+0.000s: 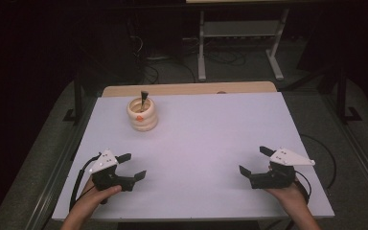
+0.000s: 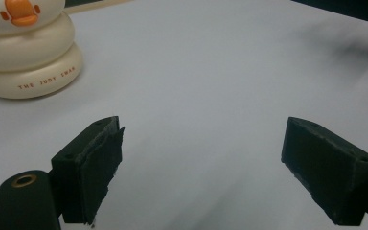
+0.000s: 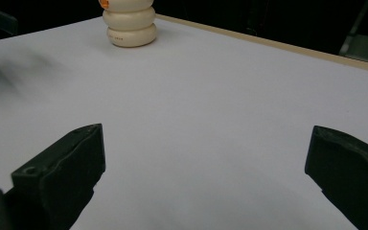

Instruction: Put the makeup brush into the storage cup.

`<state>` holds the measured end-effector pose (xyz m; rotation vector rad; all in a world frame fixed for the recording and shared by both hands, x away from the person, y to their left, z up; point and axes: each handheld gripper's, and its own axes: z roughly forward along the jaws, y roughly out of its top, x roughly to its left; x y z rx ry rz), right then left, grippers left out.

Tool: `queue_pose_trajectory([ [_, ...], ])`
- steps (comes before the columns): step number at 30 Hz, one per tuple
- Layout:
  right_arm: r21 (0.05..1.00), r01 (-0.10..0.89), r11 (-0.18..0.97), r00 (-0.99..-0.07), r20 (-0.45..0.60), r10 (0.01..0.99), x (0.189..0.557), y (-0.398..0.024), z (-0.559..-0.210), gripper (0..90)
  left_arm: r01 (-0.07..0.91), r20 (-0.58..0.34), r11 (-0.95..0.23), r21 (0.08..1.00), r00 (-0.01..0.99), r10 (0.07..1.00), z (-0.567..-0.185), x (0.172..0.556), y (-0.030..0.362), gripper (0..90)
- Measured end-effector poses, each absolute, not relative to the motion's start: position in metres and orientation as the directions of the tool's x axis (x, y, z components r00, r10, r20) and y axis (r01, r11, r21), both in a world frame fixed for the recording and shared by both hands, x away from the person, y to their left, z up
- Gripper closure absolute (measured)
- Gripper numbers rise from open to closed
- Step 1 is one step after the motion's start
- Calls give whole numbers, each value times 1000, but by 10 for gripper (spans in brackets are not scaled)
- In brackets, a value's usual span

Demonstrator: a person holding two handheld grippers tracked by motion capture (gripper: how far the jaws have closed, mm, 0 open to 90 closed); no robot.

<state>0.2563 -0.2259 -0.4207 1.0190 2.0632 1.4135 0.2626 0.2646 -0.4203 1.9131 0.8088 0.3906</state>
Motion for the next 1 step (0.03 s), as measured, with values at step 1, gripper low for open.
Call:
queue_pose_trajectory([
  [1,923,326,206,-633,51,772,256,-226,-421,0,366,-74,-293,883,726,684,-420,263,264,135],
])
